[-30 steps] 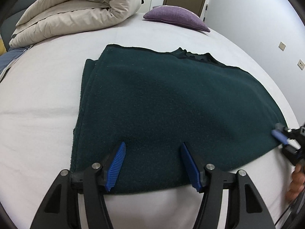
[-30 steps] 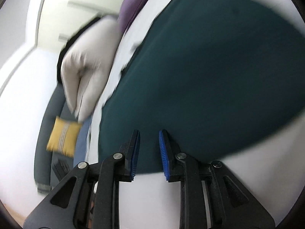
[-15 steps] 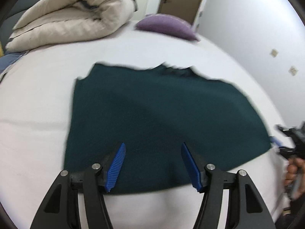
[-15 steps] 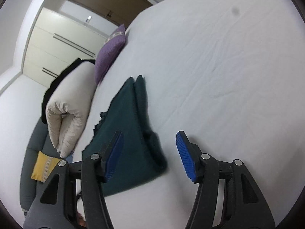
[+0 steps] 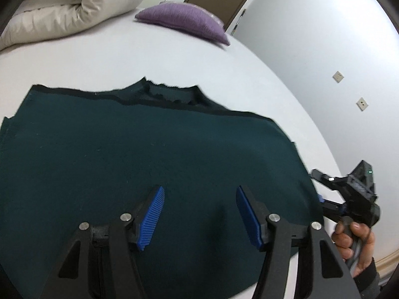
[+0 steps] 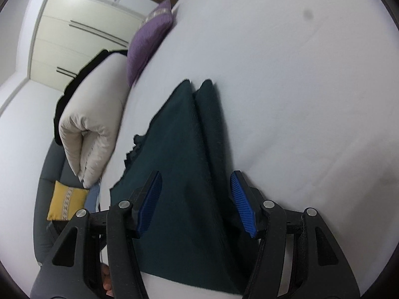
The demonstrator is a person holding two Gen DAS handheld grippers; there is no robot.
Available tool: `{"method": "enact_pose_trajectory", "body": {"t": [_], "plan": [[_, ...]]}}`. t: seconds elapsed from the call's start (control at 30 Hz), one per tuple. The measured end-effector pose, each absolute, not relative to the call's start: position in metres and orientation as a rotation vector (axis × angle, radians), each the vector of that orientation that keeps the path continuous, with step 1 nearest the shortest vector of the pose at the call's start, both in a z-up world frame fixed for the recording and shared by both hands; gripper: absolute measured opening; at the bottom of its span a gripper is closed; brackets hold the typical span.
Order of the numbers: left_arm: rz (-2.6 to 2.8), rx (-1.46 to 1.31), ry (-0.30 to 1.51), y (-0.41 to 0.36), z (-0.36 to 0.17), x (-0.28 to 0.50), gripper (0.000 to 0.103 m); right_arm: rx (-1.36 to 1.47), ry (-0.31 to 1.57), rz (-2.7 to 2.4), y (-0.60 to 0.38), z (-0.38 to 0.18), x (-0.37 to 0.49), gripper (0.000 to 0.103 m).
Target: Fold small clothes
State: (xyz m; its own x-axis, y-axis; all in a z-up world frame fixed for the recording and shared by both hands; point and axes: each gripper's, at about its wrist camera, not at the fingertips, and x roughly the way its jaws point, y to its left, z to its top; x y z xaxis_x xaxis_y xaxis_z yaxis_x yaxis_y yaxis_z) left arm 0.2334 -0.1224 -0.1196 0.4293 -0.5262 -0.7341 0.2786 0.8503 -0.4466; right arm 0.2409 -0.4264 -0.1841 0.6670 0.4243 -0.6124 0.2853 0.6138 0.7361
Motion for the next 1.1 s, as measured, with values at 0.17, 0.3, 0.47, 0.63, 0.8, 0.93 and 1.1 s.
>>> {"method": "enact_pose_trajectory", "body": {"t": [0.17, 0.3, 0.47, 0.63, 0.8, 0.93, 1.1], "plan": [[-0.511, -0.293, 1.022, -0.117, -0.134, 0.241, 0.059, 0.965, 0.889, 0.142, -0.423, -0.186, 0.254, 0.054], [-0.51, -0.225, 1.003, -0.122, -0.136, 0.235, 0.059, 0.938, 0.925, 0.135, -0.412, -0.187, 0.259, 0.042], [-0.501, -0.24, 1.011, -0.123, -0.133, 0.238, 0.059, 0.949, 0.961, 0.056, -0.408, -0.192, 0.259, 0.018], [-0.507, -0.253, 1.016, -0.122, -0.132, 0.238, 0.059, 0.941, 0.934, 0.037, -0.402, -0.191, 0.252, 0.012], [-0.517, -0.283, 1.027, -0.118, -0.131, 0.238, 0.058, 0.914, 0.926, 0.007, -0.396, -0.19, 0.256, 0.011], [-0.52, -0.297, 1.03, -0.118, -0.13, 0.238, 0.058, 0.847, 0.923, -0.021, -0.386, -0.176, 0.257, 0.011], [-0.538, -0.392, 1.053, -0.108, -0.131, 0.243, 0.057, 0.649, 0.912, -0.002, -0.336, -0.127, 0.272, 0.011]]}}
